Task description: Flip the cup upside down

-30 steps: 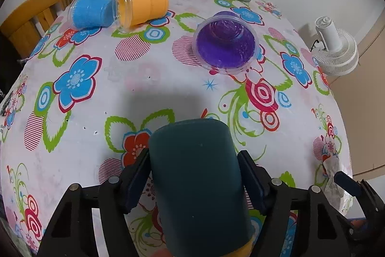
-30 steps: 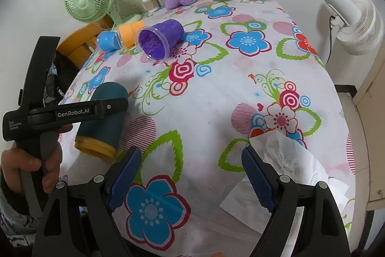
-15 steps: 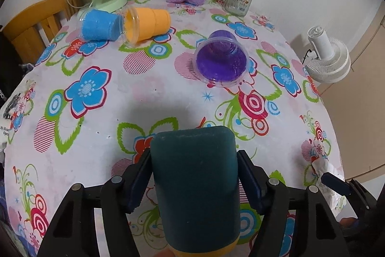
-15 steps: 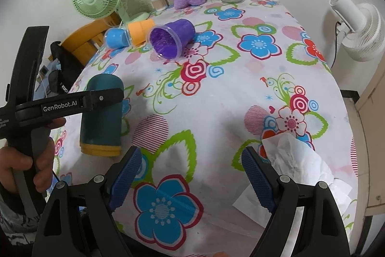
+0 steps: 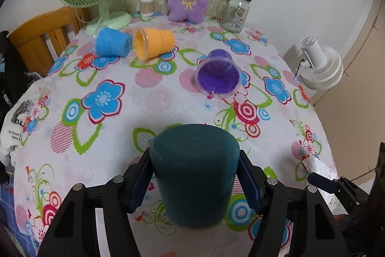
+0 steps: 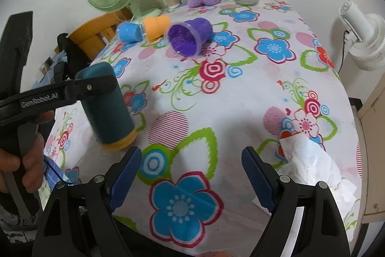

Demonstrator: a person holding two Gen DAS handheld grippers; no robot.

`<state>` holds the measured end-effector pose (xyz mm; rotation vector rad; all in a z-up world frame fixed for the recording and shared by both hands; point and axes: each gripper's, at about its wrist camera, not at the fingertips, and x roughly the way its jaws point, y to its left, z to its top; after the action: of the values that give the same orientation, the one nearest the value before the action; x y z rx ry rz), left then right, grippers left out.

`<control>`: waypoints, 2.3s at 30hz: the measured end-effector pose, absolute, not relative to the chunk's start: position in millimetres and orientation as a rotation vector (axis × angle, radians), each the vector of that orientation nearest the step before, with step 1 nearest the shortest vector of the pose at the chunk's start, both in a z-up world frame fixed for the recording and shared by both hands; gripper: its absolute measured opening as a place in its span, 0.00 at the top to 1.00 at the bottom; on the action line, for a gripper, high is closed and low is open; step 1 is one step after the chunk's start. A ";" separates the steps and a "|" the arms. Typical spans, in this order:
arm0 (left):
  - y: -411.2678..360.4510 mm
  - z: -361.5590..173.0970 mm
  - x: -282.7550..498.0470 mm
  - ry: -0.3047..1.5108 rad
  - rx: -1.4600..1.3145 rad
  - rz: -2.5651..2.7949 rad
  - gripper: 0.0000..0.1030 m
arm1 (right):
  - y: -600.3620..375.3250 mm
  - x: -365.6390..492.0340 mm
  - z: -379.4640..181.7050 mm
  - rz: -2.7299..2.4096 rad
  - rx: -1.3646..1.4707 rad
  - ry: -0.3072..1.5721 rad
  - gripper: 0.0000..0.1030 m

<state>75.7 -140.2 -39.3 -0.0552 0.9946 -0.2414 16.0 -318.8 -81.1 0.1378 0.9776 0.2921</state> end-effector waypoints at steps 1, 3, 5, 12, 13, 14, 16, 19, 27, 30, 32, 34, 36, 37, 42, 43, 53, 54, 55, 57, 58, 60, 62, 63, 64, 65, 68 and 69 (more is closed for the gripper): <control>-138.7 -36.9 74.0 0.988 -0.056 -0.239 0.34 | -315.9 16.0 -80.1 0.297 0.133 0.976 0.16; -134.6 -32.7 70.9 0.975 -0.058 -0.233 0.34 | -311.7 15.7 -78.8 0.305 0.126 0.973 0.16; -129.5 -28.9 68.0 0.963 -0.062 -0.226 0.34 | -307.1 15.4 -77.4 0.315 0.119 0.971 0.16; -112.3 -15.1 56.9 0.918 -0.073 -0.200 0.34 | -290.8 14.4 -75.9 0.339 0.092 0.975 0.16; -109.6 -13.4 55.3 0.913 -0.075 -0.195 0.34 | -287.4 14.4 -75.4 0.345 0.087 0.975 0.16; -107.7 -12.3 54.4 0.909 -0.077 -0.192 0.34 | -285.0 14.4 -75.1 0.350 0.083 0.975 0.16; -104.0 -10.7 52.5 0.904 -0.080 -0.184 0.34 | -279.5 14.0 -73.7 0.357 0.075 0.974 0.16; -99.8 -8.6 48.9 0.899 -0.084 -0.179 0.34 | -273.3 13.0 -72.1 0.367 0.062 0.970 0.16; -94.7 -5.5 37.1 0.884 -0.075 -0.173 0.34 | -267.2 11.7 -72.8 0.372 0.054 0.971 0.16; -92.1 -7.1 34.0 0.887 -0.077 -0.167 0.34 | -265.5 11.9 -74.9 0.373 0.054 0.978 0.16; -91.3 -8.3 33.7 0.890 -0.079 -0.163 0.34 | -263.8 12.0 -76.0 0.375 0.051 0.982 0.16; -90.7 -9.7 33.5 0.890 -0.084 -0.157 0.34 | -262.5 11.4 -76.2 0.380 0.048 0.982 0.16; -90.2 -10.8 33.4 0.891 -0.086 -0.155 0.34 | -262.0 10.8 -75.9 0.381 0.046 0.981 0.16; -90.5 -11.3 33.7 0.891 -0.086 -0.157 0.34 | -262.1 10.8 -75.9 0.380 0.046 0.981 0.16; -91.3 -14.8 35.1 0.899 -0.094 -0.161 0.28 | -263.2 11.0 -76.8 0.368 0.047 0.990 0.16; -91.5 -15.2 35.2 0.902 -0.096 -0.163 0.27 | -263.6 11.0 -77.1 0.366 0.046 0.992 0.16; -92.3 -15.6 35.3 0.894 -0.099 -0.163 0.23 | -260.7 11.1 -77.5 0.368 0.039 0.994 0.16; -91.3 -14.8 34.8 0.892 -0.100 -0.164 0.23 | -259.9 11.2 -77.5 0.369 0.038 0.995 0.16; -90.5 -14.4 34.3 0.889 -0.101 -0.164 0.23 | -259.3 11.3 -77.6 0.369 0.036 0.996 0.16; -87.1 -12.5 32.7 0.886 -0.105 -0.165 0.22 | -257.4 11.7 -77.5 0.370 0.033 0.997 0.16; -85.5 -12.0 32.1 0.883 -0.108 -0.165 0.21 | -256.4 11.8 -77.2 0.371 0.031 0.997 0.16; -82.3 -10.3 30.4 0.879 -0.114 -0.165 0.20 | -253.5 11.4 -76.4 0.373 0.027 0.997 0.16; -79.8 -10.0 29.5 0.876 -0.118 -0.164 0.18 | -250.7 11.2 -75.2 0.376 0.021 0.995 0.16; -78.7 -9.5 28.7 0.875 -0.119 -0.164 0.17 | -249.3 10.9 -74.8 0.377 0.019 0.995 0.16; -77.2 -9.0 28.0 0.872 -0.122 -0.162 0.17 | -247.6 10.9 -74.6 0.378 0.016 0.995 0.16; -75.8 -8.7 27.3 0.870 -0.123 -0.161 0.15 | -246.3 11.0 -74.5 0.379 0.014 0.995 0.16; -71.6 -7.6 24.8 0.862 -0.128 -0.157 0.11 | -241.6 11.1 -73.7 0.383 0.008 0.994 0.16; -70.7 -7.0 24.0 0.859 -0.130 -0.154 0.10 | -239.7 11.1 -73.2 0.384 0.006 0.994 0.16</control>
<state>24.0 -70.7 -7.0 -0.1297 0.8590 -0.1542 11.1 -239.7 -73.2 0.0055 0.9945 0.3838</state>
